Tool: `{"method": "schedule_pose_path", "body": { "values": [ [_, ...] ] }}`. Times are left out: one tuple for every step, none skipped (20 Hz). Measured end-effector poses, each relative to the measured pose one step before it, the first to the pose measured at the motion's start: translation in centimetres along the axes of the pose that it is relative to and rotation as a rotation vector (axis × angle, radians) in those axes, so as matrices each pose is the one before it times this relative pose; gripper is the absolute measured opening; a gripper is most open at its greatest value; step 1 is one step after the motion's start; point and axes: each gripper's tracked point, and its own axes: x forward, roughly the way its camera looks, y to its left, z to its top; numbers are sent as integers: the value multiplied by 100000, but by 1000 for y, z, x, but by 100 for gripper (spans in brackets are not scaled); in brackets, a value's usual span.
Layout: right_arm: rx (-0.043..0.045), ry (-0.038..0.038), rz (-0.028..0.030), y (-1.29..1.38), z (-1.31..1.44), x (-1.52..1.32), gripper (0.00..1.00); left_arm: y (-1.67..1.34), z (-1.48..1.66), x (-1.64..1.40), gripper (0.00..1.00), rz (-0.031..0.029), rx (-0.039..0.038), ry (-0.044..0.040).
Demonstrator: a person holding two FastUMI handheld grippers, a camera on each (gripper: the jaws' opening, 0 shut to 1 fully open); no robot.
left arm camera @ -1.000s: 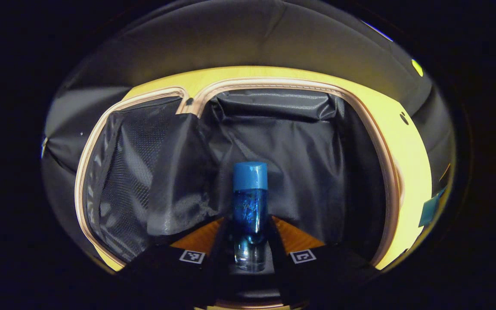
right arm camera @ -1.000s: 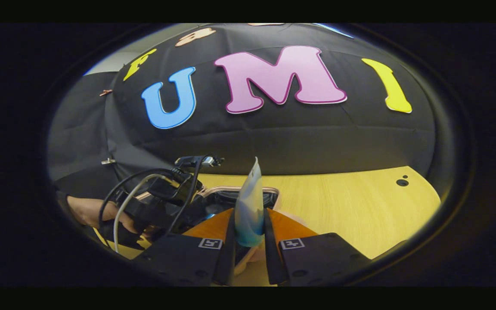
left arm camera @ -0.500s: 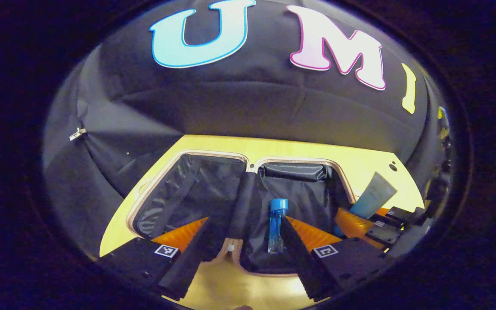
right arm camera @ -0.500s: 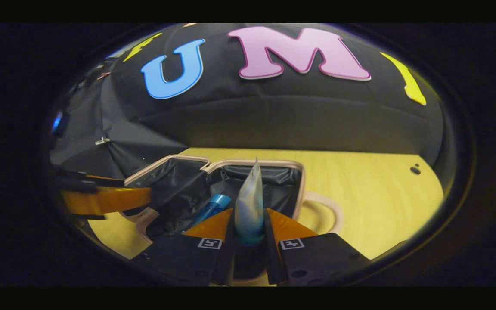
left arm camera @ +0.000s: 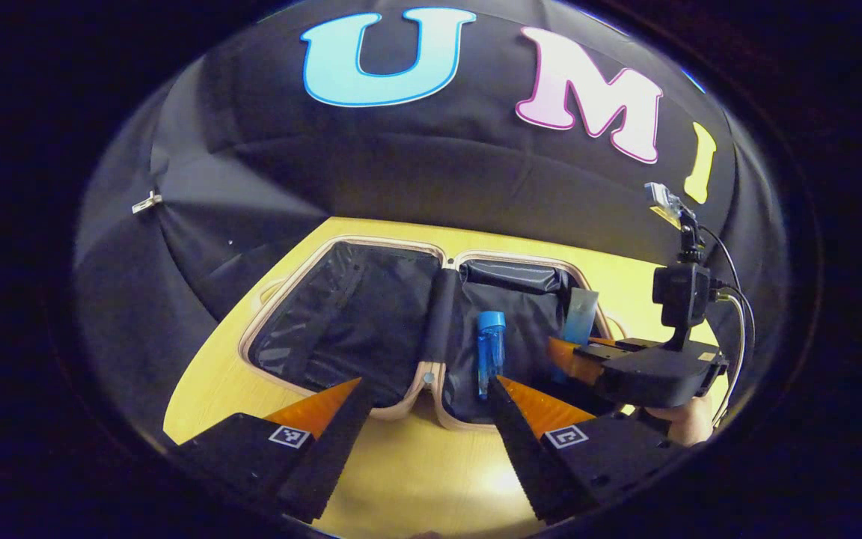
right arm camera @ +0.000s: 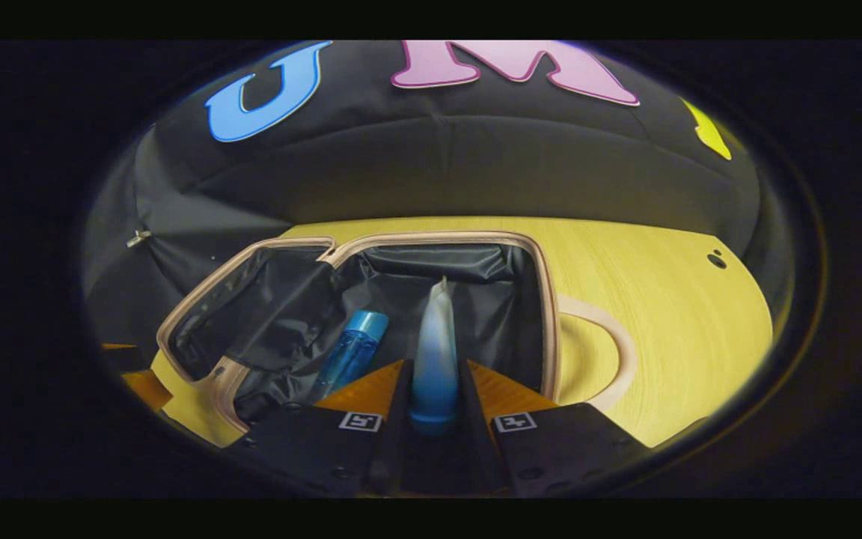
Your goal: First open the suitcase, pack the skin care products into it, and then close the suitcase.
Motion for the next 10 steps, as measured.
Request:
{"method": "schedule_pose_path", "body": {
  "values": [
    [-231,-463,-66,182,113,-121,41,635,-50,96,98,665,-1278,-84],
    [380,102,395,382,-59,-119,43,864,-199,44,98,1063,-1145,-43],
    [-618,-127,84,168,-19,-129,37,1118,189,-65,98,1536,-543,-847],
    [-1442,-852,-152,116,112,-278,50,1300,422,64,98,2110,-162,-1838],
    [-1837,-1298,-210,200,315,-570,58,1455,637,171,98,1841,184,-2271],
    [-1553,-1715,-525,62,445,-541,63,1562,752,156,98,1940,-96,-2750],
    [-671,-2832,-157,128,591,-670,75,1655,1053,434,98,1100,-804,-2774],
    [1098,-2720,312,199,734,-738,73,1600,940,550,97,1080,-1413,-2123],
    [3123,-3150,1132,438,672,-954,83,1847,1062,744,97,1256,-583,-2609],
    [3410,-3747,2313,771,802,-895,89,1809,1013,1069,94,1027,-867,-2231]
  ]
}}
